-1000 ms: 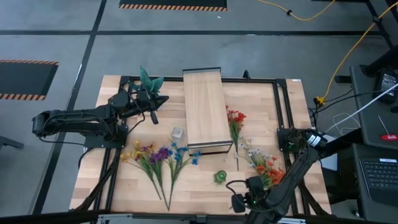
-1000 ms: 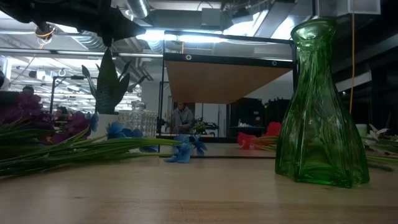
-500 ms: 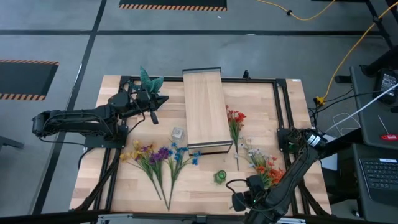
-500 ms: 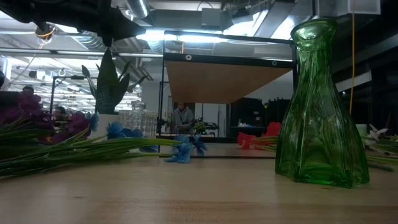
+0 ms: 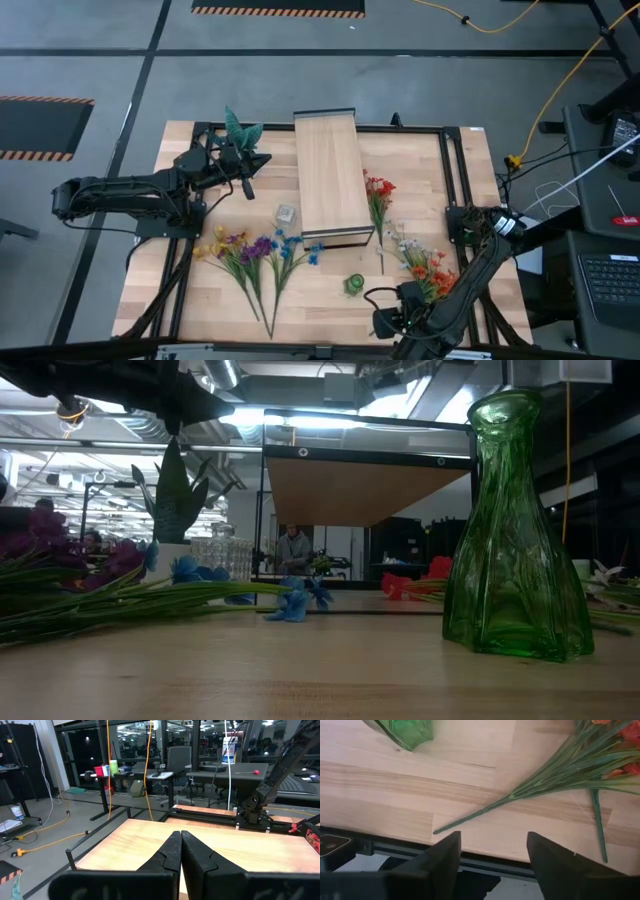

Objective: Pick and place flowers into a vace then onto a shelf
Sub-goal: Put the bottom orange flowers into the green vase

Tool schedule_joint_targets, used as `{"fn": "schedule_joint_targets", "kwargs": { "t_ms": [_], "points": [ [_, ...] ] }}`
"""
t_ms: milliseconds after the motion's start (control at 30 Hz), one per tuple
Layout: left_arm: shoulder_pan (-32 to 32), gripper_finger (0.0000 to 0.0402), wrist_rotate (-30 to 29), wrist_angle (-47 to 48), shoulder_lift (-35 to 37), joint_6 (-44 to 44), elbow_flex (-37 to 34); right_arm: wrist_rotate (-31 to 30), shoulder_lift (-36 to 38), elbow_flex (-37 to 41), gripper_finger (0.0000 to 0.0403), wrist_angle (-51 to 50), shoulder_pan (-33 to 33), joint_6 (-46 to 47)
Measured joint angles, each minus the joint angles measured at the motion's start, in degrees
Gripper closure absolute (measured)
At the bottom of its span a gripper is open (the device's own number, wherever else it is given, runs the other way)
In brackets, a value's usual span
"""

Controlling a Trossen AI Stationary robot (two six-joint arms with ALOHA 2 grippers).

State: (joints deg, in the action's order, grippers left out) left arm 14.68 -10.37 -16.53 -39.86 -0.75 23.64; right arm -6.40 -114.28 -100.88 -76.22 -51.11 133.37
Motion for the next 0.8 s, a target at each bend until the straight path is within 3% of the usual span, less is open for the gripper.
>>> {"fn": "schedule_joint_targets", "kwargs": {
  "t_ms": [800],
  "points": [
    [0.0, 0.0398, 0.27, 0.0, 0.0, 0.06, -0.02, 0.51, -2.27, 0.07, 0.018, -0.97, 0.22, 5.89]
  ]
}}
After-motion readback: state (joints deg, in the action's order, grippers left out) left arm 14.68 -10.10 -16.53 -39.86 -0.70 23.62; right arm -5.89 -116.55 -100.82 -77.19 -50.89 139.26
